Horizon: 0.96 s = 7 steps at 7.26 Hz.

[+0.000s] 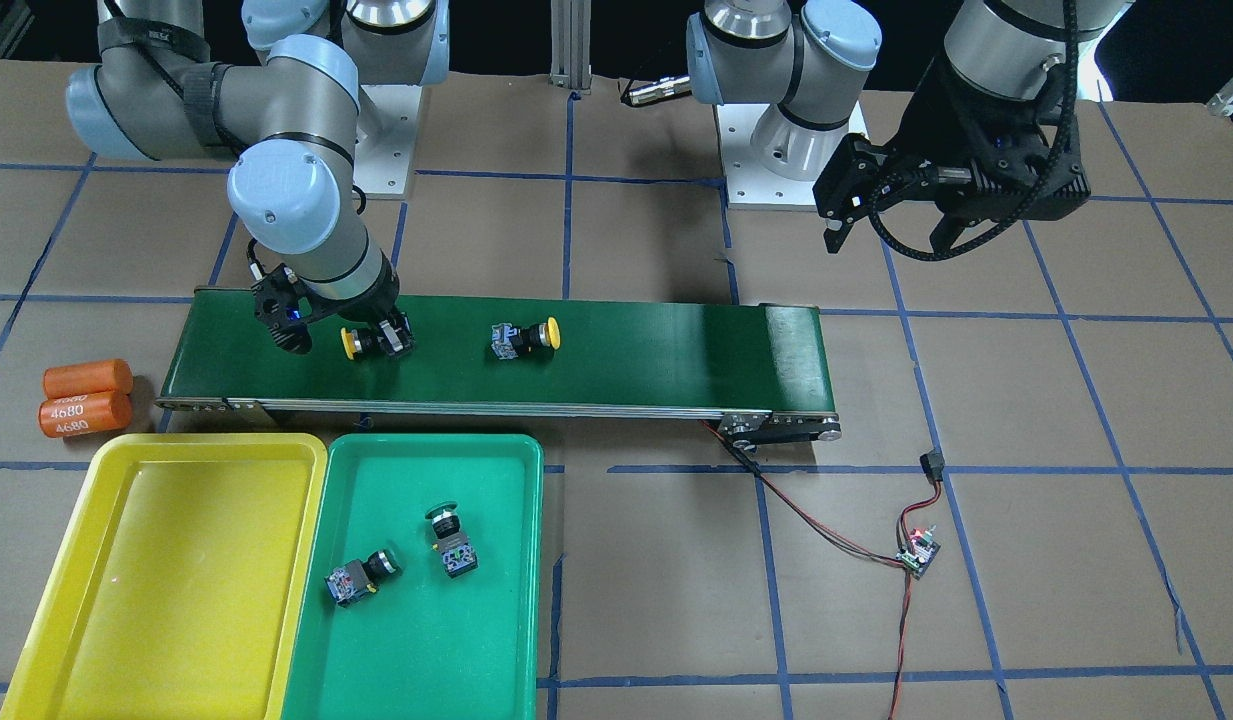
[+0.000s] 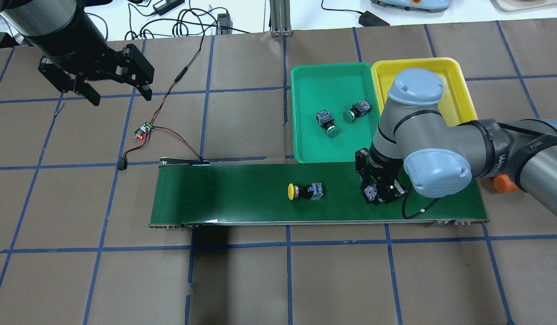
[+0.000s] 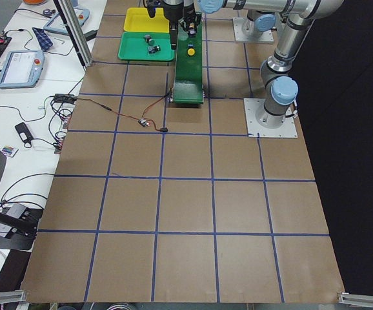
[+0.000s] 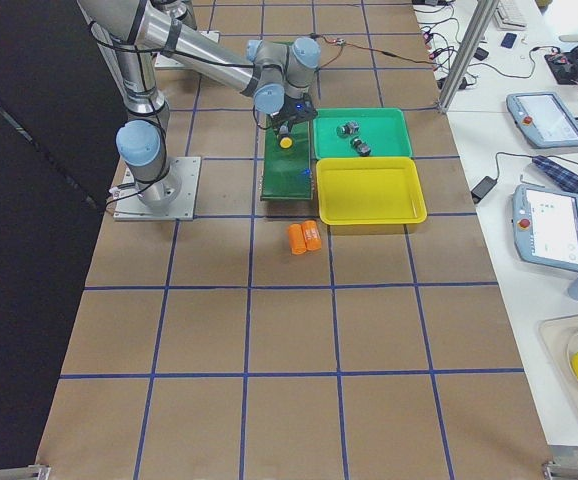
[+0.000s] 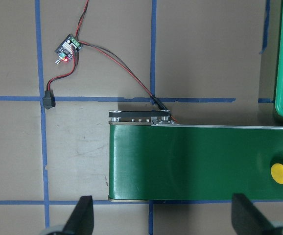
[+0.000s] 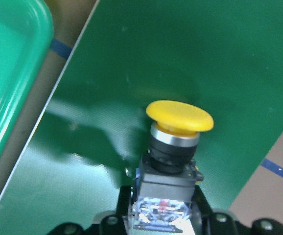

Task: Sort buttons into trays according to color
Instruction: 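Lower the right gripper and grasp the yellow-capped button on the belt, then lift the yellow-capped button and release it into the yellow tray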

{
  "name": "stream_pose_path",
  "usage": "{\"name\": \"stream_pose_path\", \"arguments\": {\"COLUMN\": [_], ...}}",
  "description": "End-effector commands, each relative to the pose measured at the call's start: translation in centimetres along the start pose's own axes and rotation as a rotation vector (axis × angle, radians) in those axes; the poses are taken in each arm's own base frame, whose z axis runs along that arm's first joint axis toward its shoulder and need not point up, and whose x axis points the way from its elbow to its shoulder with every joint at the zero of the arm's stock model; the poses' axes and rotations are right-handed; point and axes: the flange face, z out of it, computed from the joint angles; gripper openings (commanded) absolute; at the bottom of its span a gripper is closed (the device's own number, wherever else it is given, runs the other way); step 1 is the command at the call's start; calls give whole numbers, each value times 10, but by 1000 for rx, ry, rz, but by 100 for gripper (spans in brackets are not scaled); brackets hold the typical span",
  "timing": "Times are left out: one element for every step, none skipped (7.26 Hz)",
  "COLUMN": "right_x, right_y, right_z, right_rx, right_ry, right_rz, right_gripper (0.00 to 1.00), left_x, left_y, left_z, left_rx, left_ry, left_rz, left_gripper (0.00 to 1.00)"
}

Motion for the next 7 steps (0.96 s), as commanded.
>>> {"name": "stream_pose_path", "arguments": {"right_x": [3,3,-4,-14,-23,-30,-40], "right_y": [-9,-11,-15,-25,-45,-82,-130], "right_z": [-6,-10,-26,-49,-73,-83,-83], "right_rx": [60,80,100,127,155,161,172], "right_ry": [19,21,-3,-43,-79,-85,-96], "right_rz": [-51,-64,-67,-104,-162,-227,-268], "right_gripper": [0,0,0,0,0,0,0], "left_x": [0,-1,-3,-6,-5,-2,6], "left_y": [2,-4,-4,-9,-16,-19,-15], "left_z": [-1,0,2,-1,-2,-2,-1], "left_rx": [2,-8,-49,-49,-47,-52,-53], "left_ry": [-2,-5,-5,-5,-2,0,-3], "left_rz": [0,-2,-8,-12,-12,-11,7], "left_gripper": [100,100,100,100,100,100,100]}}
